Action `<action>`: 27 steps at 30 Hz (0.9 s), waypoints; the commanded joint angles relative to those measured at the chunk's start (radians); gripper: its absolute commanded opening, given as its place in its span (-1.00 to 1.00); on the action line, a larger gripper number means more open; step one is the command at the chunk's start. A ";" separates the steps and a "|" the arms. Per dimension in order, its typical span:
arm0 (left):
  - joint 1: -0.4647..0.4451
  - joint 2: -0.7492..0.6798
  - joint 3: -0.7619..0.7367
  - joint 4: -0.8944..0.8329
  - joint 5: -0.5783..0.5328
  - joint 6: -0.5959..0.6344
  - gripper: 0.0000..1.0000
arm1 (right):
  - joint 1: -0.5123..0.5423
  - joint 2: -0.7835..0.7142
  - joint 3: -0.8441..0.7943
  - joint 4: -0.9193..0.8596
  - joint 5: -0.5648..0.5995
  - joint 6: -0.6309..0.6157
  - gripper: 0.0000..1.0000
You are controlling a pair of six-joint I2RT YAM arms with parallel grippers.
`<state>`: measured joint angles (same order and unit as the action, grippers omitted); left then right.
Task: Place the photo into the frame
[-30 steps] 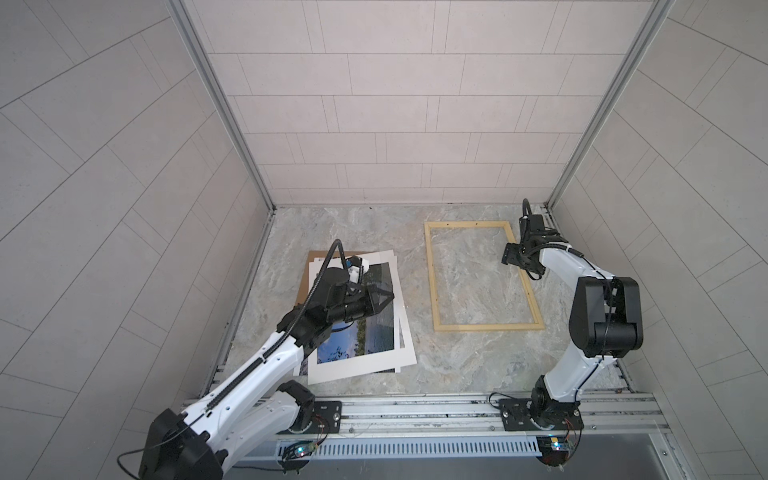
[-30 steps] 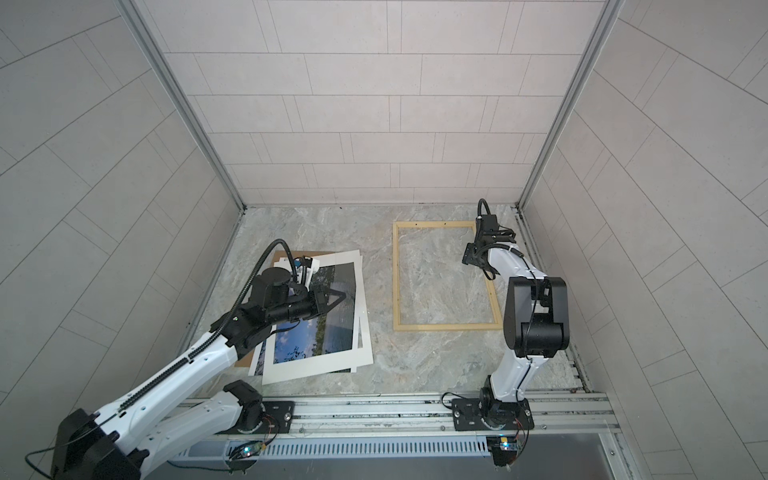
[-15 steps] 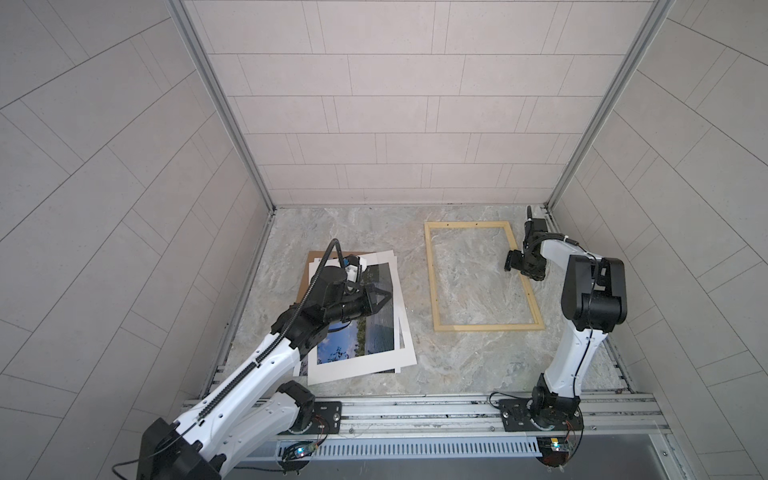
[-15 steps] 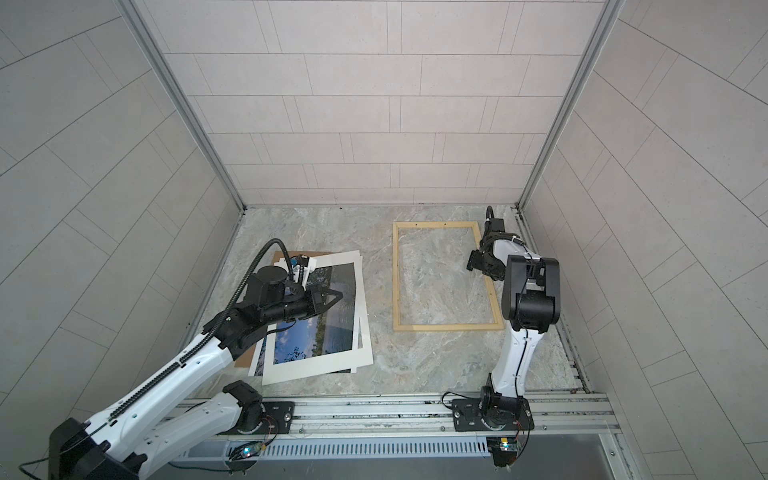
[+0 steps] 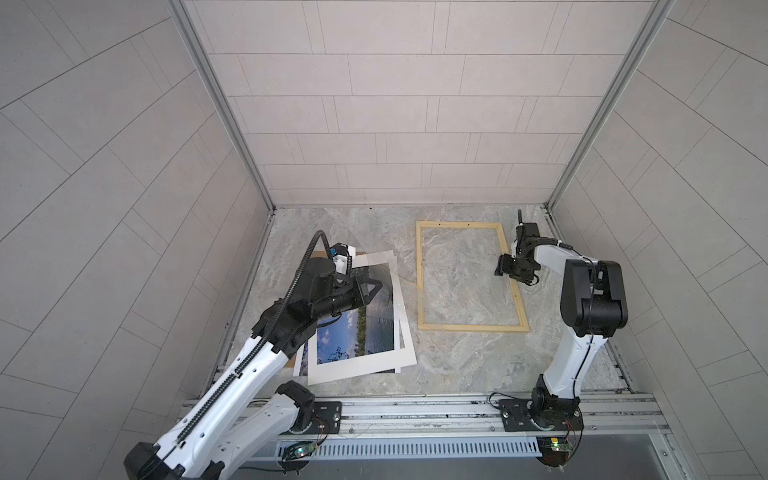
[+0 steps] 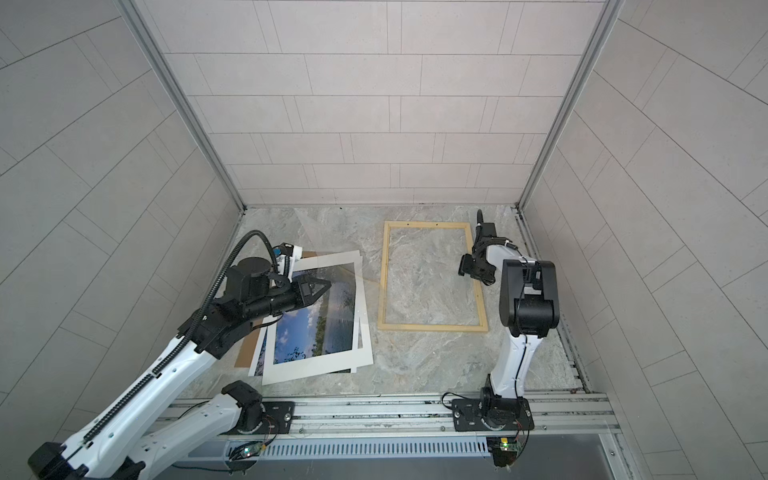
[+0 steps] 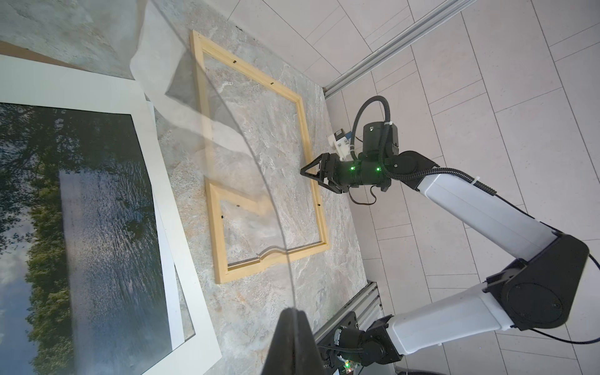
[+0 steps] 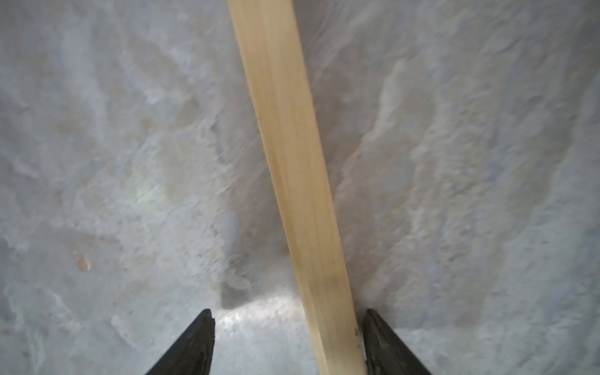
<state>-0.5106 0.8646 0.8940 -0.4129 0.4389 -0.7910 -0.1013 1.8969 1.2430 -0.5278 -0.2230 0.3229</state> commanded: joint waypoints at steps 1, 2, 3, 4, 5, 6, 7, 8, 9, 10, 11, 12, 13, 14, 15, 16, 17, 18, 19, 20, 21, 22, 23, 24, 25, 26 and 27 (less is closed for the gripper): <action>0.003 0.004 0.070 -0.009 0.016 0.009 -1.00 | 0.018 -0.031 -0.057 0.016 -0.099 0.011 0.26; 0.003 0.007 0.084 -0.009 0.021 0.007 -1.00 | 0.026 -0.040 -0.072 0.029 -0.106 0.016 0.25; 0.004 0.013 0.105 -0.010 0.021 0.007 -1.00 | 0.034 -0.057 -0.089 0.043 -0.115 0.026 0.28; 0.003 0.026 0.135 -0.016 0.021 0.010 -1.00 | 0.037 -0.075 -0.102 0.052 -0.121 0.036 0.31; 0.003 0.043 0.167 -0.020 0.018 0.014 -1.00 | 0.037 -0.099 -0.117 0.065 -0.117 0.051 0.34; 0.002 0.071 0.209 -0.024 0.017 0.020 -1.00 | 0.037 -0.139 -0.134 0.077 -0.101 0.063 0.38; 0.003 0.108 0.257 -0.024 0.019 0.022 -1.00 | 0.036 -0.186 -0.150 0.083 -0.084 0.068 0.40; 0.003 0.144 0.298 -0.020 0.024 0.022 -1.00 | 0.036 -0.227 -0.164 0.083 -0.071 0.072 0.42; 0.001 0.187 0.345 -0.007 0.031 0.018 -1.00 | 0.036 -0.277 -0.183 0.083 -0.066 0.078 0.44; 0.001 0.232 0.388 0.015 0.037 0.011 -1.00 | 0.035 -0.328 -0.207 0.086 -0.067 0.085 0.46; 0.001 0.278 0.430 0.036 0.044 0.006 -1.00 | 0.035 -0.368 -0.234 0.087 -0.073 0.090 0.49; 0.001 0.335 0.488 0.060 0.061 0.005 -1.00 | 0.034 -0.420 -0.274 0.094 -0.096 0.101 0.52; 0.002 0.397 0.554 0.072 0.083 0.007 -1.00 | 0.026 -0.453 -0.306 0.102 -0.130 0.111 0.54; 0.000 0.453 0.618 0.077 0.102 0.009 -1.00 | 0.012 -0.483 -0.345 0.116 -0.193 0.128 0.54; -0.002 0.524 0.696 0.081 0.130 0.010 -1.00 | -0.005 -0.505 -0.379 0.127 -0.244 0.145 0.54; -0.001 0.586 0.768 0.083 0.158 0.010 -1.00 | -0.021 -0.526 -0.416 0.147 -0.286 0.169 0.54; -0.002 0.666 0.858 0.084 0.188 0.007 -1.00 | -0.034 -0.554 -0.463 0.176 -0.324 0.192 0.53; -0.003 0.735 0.940 0.079 0.202 0.001 -1.00 | -0.045 -0.584 -0.501 0.193 -0.347 0.211 0.53; -0.006 0.808 1.042 0.076 0.217 -0.004 -1.00 | -0.050 -0.612 -0.536 0.210 -0.363 0.232 0.53; -0.008 0.880 1.137 0.073 0.227 -0.003 -1.00 | -0.055 -0.639 -0.557 0.213 -0.368 0.245 0.53; -0.008 0.946 1.234 0.062 0.227 -0.007 -1.00 | -0.059 -0.673 -0.584 0.213 -0.376 0.256 0.53; -0.008 0.998 1.309 0.062 0.230 -0.014 -1.00 | -0.063 -0.700 -0.602 0.217 -0.379 0.270 0.53; -0.009 1.059 1.397 0.069 0.243 -0.031 -1.00 | -0.072 -0.725 -0.617 0.218 -0.382 0.277 0.52; -0.011 1.115 1.480 0.085 0.265 -0.058 -1.00 | -0.090 -0.763 -0.647 0.219 -0.385 0.285 0.52; -0.014 1.159 1.540 0.114 0.298 -0.088 -1.00 | -0.108 -0.790 -0.665 0.225 -0.386 0.281 0.52; -0.016 1.199 1.583 0.171 0.341 -0.130 -1.00 | -0.135 -0.824 -0.685 0.227 -0.369 0.275 0.52; -0.019 1.217 1.585 0.246 0.377 -0.169 -1.00 | -0.179 -0.853 -0.711 0.241 -0.360 0.279 0.52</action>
<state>-0.5171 2.0499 2.3917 -0.3309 0.6868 -0.8661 -0.2108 1.1175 0.5686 -0.3347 -0.5800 0.5709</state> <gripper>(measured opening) 0.051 0.762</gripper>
